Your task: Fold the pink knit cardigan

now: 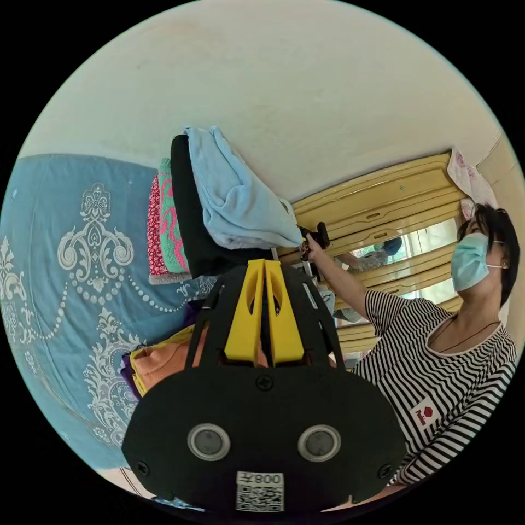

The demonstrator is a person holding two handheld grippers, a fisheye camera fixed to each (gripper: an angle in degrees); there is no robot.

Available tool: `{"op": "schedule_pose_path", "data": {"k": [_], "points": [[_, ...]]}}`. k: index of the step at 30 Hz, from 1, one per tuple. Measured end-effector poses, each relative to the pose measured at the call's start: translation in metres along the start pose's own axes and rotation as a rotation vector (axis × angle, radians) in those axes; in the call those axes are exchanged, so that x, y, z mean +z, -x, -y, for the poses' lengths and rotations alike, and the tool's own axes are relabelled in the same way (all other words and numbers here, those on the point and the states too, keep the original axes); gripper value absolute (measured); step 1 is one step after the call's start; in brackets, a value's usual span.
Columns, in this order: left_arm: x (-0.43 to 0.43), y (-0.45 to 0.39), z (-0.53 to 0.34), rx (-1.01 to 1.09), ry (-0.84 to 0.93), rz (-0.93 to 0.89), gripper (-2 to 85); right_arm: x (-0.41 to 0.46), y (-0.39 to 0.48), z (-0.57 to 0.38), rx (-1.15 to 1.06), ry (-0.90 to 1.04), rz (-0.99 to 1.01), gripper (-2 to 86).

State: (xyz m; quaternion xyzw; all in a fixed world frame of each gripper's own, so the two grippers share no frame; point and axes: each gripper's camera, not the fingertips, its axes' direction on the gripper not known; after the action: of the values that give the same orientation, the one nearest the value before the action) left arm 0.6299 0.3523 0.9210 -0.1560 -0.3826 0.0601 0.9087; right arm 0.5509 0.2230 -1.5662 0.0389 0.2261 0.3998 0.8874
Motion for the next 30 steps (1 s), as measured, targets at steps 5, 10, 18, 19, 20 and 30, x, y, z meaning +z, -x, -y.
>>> {"op": "schedule_pose_path", "data": {"k": [5,10,18,19,20,30], "points": [[0.007,0.014,-0.011,-0.082,0.0,-0.064,0.1,0.021,-0.027,0.038,0.022,0.052,-0.157,9.7],[0.023,0.025,-0.016,-0.108,0.061,-0.088,0.0,0.034,-0.042,0.066,-0.017,0.096,-0.213,11.0],[0.022,0.037,-0.026,-0.133,0.114,-0.114,0.1,0.026,-0.054,0.065,-0.012,0.136,-0.156,8.3],[0.018,0.04,-0.028,-0.144,0.11,-0.122,0.1,0.016,-0.055,0.063,0.002,0.145,-0.127,7.2],[0.013,0.041,-0.03,-0.153,0.096,-0.138,0.0,0.011,-0.055,0.062,0.008,0.153,-0.104,6.7],[-0.044,0.033,-0.036,-0.086,0.04,-0.222,0.0,-0.142,-0.017,-0.008,-0.083,0.009,0.417,2.8]]}}
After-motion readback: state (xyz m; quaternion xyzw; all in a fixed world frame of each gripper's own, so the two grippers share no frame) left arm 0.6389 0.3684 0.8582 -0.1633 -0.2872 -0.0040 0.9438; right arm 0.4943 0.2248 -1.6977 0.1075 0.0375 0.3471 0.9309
